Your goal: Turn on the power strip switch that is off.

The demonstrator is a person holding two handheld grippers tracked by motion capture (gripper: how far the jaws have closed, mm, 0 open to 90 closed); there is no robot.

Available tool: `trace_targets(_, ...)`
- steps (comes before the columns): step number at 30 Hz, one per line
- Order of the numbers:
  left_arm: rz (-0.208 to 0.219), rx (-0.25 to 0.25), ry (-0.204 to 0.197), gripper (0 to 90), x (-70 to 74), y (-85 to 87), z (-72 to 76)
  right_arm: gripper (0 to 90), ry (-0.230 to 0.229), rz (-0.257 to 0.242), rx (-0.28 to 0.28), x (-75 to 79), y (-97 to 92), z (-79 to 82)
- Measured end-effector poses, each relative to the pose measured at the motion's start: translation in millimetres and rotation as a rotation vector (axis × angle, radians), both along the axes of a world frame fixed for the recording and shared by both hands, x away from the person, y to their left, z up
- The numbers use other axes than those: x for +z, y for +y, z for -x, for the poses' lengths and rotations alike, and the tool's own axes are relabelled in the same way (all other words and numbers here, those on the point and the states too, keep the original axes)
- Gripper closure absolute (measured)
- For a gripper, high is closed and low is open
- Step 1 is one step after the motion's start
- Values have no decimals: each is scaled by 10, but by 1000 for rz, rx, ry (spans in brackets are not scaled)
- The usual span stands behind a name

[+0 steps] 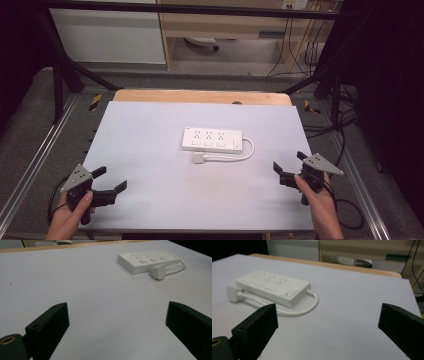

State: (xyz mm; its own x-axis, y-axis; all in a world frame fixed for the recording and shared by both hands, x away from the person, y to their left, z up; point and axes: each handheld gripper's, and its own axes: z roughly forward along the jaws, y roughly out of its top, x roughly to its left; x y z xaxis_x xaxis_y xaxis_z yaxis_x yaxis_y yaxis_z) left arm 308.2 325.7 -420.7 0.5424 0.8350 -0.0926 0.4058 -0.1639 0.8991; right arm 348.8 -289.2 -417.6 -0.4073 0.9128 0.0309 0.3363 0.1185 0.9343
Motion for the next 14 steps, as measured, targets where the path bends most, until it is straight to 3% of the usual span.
trace_targets(10,-5,-3,2,51,-2,-7,-3,37,148,60,79,-345,157,-92)
trace_targets(14,-4,-2,6,50,-8,-12,-8,37,207,104,73,-404,215,-149)
